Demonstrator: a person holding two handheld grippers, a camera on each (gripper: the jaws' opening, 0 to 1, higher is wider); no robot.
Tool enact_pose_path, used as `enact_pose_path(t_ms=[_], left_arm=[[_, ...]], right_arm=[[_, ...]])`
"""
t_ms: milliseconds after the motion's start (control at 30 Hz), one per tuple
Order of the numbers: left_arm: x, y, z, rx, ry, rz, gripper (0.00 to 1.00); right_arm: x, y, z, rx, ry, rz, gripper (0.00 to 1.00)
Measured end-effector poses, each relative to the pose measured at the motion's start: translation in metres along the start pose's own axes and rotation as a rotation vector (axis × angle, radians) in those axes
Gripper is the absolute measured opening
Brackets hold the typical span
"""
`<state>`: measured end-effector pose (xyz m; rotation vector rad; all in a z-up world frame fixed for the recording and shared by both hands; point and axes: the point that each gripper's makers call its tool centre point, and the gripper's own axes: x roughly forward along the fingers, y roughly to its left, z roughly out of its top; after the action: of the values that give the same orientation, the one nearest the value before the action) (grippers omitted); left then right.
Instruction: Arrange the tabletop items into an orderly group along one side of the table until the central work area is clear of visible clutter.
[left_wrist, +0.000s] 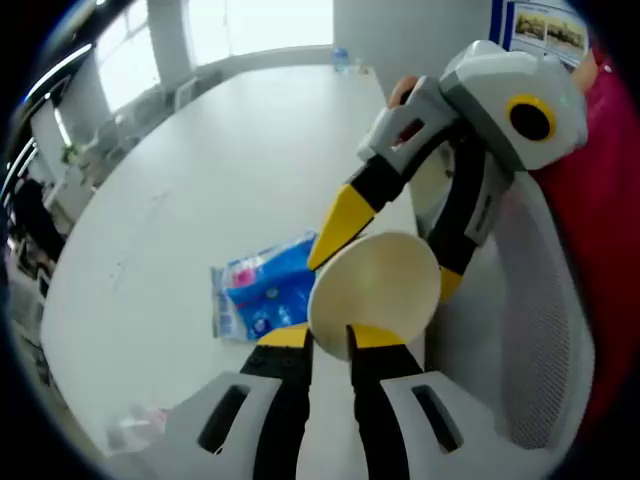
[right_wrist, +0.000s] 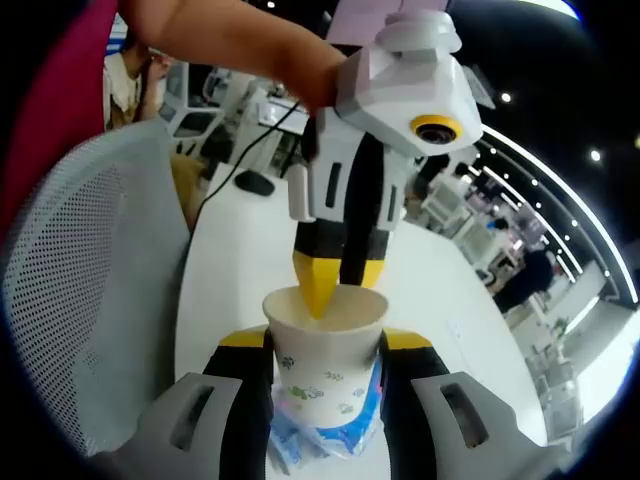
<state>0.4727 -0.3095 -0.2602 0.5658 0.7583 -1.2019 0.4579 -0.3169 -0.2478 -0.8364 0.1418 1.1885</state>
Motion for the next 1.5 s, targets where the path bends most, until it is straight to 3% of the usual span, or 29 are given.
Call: enact_pose_path(t_ms=[300,400,733,900,1000,1100,1133,1267,1500], left_arm=[[-0.008,0.001,0.009,-0.062,-0.127,0.008,0.14],[-0.014,0.003,0.016,-0.079,-0.219,0.027,0.17],[-0.038,0.005,0.019,-0.157,-0.436,0.113,0.33],[-0.062,0.001,0.029,-0.187,-0.657,0.157,0.45],[-0.074,-0.002,0.032,-0.159,-0.740,0.204,0.55],[-0.078,-0.005,0.026,-0.196,-0.774,0.207,0.61],[-0.083,-0.003,0.026,-0.201,-0.817,0.229,0.66],[-0.094,0.000,0.020,-0.262,-0.889,0.262,0.87],[-0.093,-0.008,0.007,-0.303,-0.901,0.234,0.98]], right_arm=[[-0.003,-0.008,-0.002,0.029,-0.007,-0.019,0.41],[-0.004,-0.011,-0.003,0.046,-0.011,-0.026,0.41],[-0.006,-0.023,-0.005,0.118,-0.036,-0.050,0.41],[-0.006,-0.031,-0.003,0.197,-0.079,-0.064,0.41],[-0.005,-0.035,-0.002,0.245,-0.106,-0.065,0.41],[-0.003,-0.038,-0.002,0.278,-0.122,-0.061,0.41],[-0.002,-0.039,-0.003,0.282,-0.125,-0.062,0.41],[0.002,-0.042,0.000,0.324,-0.158,-0.054,0.40],[0.016,-0.056,0.004,0.393,-0.223,-0.058,0.40]])
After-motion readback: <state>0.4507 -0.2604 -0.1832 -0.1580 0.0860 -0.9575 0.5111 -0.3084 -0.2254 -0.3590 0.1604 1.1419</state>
